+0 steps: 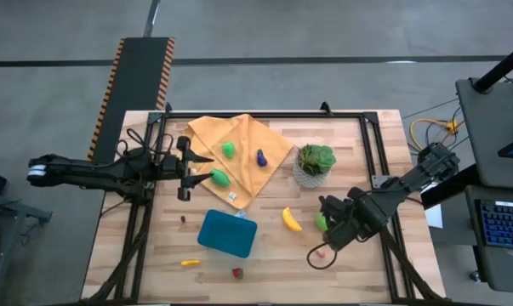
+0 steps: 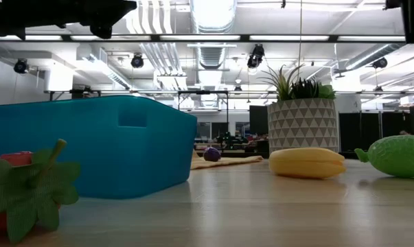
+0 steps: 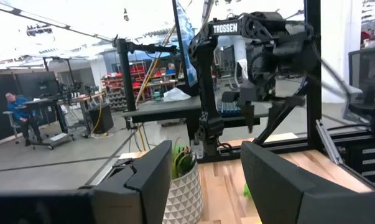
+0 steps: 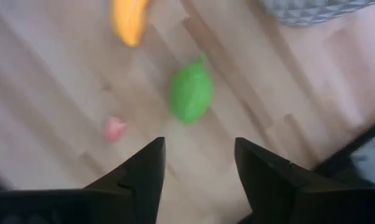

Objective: Pick and placing Produce into tupperware
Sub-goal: Put the cabbage into the blue bin

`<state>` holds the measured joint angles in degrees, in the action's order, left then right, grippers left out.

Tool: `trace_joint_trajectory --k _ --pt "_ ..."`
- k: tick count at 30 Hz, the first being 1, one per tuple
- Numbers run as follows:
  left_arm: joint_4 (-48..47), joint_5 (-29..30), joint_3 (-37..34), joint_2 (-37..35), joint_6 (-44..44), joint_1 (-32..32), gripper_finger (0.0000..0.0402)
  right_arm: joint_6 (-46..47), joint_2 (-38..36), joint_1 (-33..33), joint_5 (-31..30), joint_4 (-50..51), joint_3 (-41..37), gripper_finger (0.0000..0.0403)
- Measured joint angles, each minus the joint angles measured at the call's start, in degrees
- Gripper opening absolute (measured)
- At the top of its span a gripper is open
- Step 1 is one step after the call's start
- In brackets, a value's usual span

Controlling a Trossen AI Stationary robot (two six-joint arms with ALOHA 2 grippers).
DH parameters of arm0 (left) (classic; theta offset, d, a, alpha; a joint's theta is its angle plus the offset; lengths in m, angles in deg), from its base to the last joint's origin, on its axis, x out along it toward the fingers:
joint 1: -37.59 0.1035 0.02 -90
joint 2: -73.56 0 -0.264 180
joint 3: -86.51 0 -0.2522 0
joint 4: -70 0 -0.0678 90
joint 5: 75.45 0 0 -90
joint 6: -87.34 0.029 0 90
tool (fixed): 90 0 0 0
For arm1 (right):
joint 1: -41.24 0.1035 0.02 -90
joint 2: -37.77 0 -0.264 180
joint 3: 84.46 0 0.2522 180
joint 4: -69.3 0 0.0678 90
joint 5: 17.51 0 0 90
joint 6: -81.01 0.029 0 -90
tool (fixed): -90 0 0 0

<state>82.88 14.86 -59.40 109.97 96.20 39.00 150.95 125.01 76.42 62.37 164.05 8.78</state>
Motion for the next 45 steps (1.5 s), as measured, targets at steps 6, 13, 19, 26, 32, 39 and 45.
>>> trace_joint_trajectory --k 6,13,19,26,32,39,45 --pt "0.1 0.0 0.0 -0.3 1.0 0.0 0.0178 1.6 -0.8 -0.5 1.3 -0.7 -0.2 0.0279" --pt "0.0 0.0 0.1 -0.1 1.0 0.0 0.0178 -0.4 -0.1 -2.7 0.8 -0.8 -3.2 0.0344" --pt "-0.1 0.0 0.1 0.9 1.0 0.0 0.0178 -0.6 -0.1 -6.5 1.1 -3.9 -8.1 0.0352" --pt "0.0 0.0 0.1 1.8 0.9 0.0 0.0178 -3.7 0.0 -8.7 3.2 -14.0 -13.3 0.0352" --pt "-0.1 0.0 0.2 2.5 0.9 0.0 0.0178 -3.5 0.0 -8.7 6.0 -18.3 -19.1 0.0352" --pt "-0.1 0.0 0.1 2.4 0.8 0.0 0.0178 -3.1 0.0 -8.9 8.6 -28.8 -24.5 0.0352" --pt "0.1 0.0 0.2 2.6 0.8 0.0 0.0178 -2.9 0.0 -9.0 8.6 -33.2 -27.2 0.0352"
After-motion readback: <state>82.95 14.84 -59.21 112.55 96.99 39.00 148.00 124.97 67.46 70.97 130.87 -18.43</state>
